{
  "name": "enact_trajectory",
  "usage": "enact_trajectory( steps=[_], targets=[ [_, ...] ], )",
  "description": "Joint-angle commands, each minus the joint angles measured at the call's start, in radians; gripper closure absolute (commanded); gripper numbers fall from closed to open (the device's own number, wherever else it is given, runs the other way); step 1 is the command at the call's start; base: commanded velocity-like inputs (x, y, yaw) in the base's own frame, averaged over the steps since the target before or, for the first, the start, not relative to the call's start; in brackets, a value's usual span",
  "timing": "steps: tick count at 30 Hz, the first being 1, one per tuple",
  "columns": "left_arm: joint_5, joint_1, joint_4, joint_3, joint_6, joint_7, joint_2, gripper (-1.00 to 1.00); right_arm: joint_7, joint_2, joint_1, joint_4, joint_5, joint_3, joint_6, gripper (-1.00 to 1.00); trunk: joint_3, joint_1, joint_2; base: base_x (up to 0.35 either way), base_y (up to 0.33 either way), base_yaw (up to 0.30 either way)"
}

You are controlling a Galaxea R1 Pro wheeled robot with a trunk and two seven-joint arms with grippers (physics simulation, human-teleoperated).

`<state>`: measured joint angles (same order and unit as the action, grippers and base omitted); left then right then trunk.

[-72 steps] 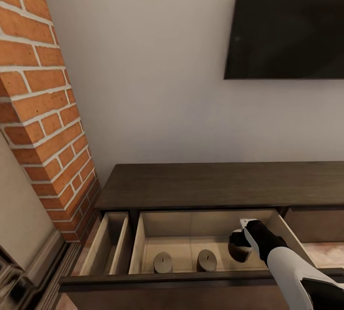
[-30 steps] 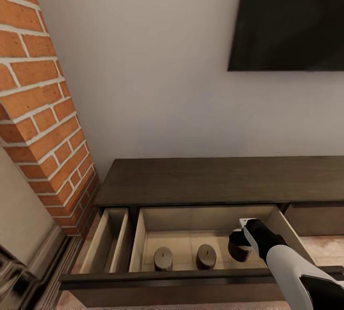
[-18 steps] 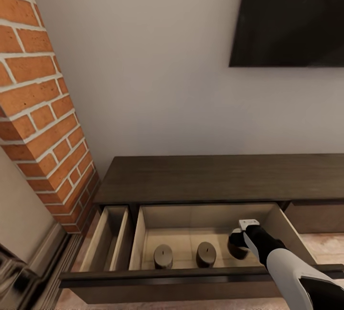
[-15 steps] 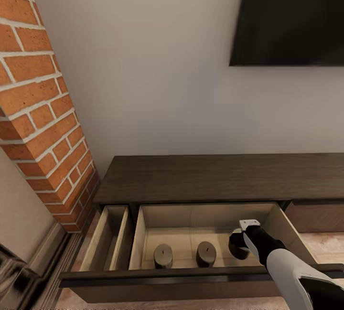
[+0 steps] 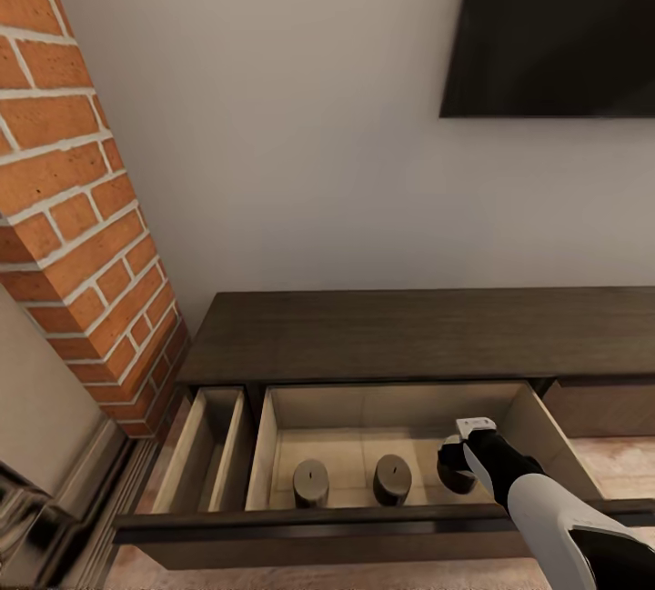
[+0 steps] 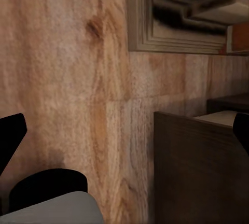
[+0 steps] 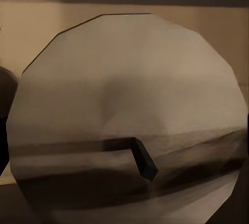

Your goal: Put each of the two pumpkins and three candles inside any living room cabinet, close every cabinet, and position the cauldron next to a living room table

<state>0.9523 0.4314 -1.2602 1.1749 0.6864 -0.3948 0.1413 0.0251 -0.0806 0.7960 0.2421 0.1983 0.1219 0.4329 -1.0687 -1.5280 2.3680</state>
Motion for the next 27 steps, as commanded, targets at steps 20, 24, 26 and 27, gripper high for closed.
enact_trajectory(
  steps=[20, 24, 26, 27],
  targets=[
    [0.002, -0.001, -0.001, 0.002, -0.024, -0.003, 0.003, -1.00, -0.001, -0.001, 0.000, 0.001, 0.007, 0.009, 0.004, 1.00, -0.008, 0.031, -0.056, 0.000, 0.000, 0.000],
    [0.003, 0.000, -0.001, 0.002, -0.024, -0.004, 0.003, -1.00, -0.001, -0.001, 0.000, 0.002, 0.007, 0.009, 0.004, 1.00, -0.014, 0.031, -0.056, 0.000, 0.000, 0.000],
    [0.002, 0.000, -0.001, 0.002, -0.024, -0.004, 0.002, -1.00, -0.001, -0.001, 0.000, 0.002, 0.007, 0.009, 0.004, 1.00, -0.017, 0.031, -0.056, 0.000, 0.000, 0.000],
    [0.002, 0.000, -0.001, 0.002, -0.024, -0.004, 0.002, -1.00, -0.001, -0.001, 0.000, 0.002, 0.007, 0.009, 0.004, 1.00, -0.019, 0.031, -0.056, 0.000, 0.000, 0.000]
  ],
)
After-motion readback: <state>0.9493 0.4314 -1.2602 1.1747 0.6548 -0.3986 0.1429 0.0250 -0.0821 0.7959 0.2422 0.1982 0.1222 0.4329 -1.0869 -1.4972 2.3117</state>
